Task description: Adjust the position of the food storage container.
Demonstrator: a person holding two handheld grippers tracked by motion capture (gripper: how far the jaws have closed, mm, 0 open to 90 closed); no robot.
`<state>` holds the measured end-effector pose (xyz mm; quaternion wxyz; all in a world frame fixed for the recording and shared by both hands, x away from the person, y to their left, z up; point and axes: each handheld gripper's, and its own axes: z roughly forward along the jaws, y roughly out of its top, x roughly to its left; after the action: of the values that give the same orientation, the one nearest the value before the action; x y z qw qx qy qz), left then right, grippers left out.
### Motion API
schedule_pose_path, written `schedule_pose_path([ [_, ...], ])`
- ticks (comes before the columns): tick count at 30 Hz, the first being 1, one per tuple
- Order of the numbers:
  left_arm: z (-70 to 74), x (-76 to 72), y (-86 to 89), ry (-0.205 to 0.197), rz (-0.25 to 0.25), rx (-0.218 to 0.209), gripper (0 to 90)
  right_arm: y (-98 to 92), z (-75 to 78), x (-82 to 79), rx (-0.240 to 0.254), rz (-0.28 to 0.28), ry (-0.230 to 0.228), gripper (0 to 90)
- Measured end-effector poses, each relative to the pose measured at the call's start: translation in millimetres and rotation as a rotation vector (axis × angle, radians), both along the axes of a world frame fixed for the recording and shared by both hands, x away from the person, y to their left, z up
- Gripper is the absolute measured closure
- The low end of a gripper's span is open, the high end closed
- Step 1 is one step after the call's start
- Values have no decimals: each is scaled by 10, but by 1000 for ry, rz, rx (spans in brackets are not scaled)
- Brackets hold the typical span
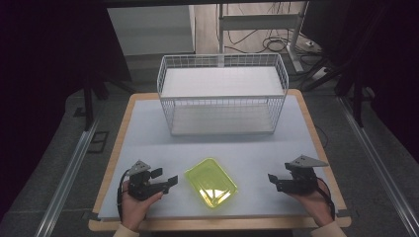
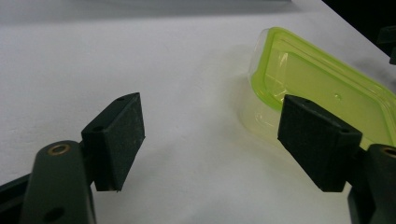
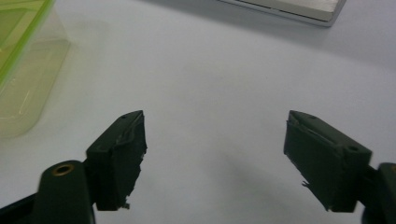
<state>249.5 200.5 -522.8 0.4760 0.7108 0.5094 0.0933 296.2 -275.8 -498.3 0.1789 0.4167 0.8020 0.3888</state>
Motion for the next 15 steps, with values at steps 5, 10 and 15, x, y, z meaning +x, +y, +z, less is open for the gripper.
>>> schedule_pose_path([
  [5,2,-3,5,-1,-2,1,224,-20,27,-18,7,-5,6,288],
  [10,9,-14,-7,-3,0,8,223,-42,91,-66,25,0,-10,537],
  [15,2,-10,-5,-1,4,6,224,-35,130,-82,31,39,-3,734],
])
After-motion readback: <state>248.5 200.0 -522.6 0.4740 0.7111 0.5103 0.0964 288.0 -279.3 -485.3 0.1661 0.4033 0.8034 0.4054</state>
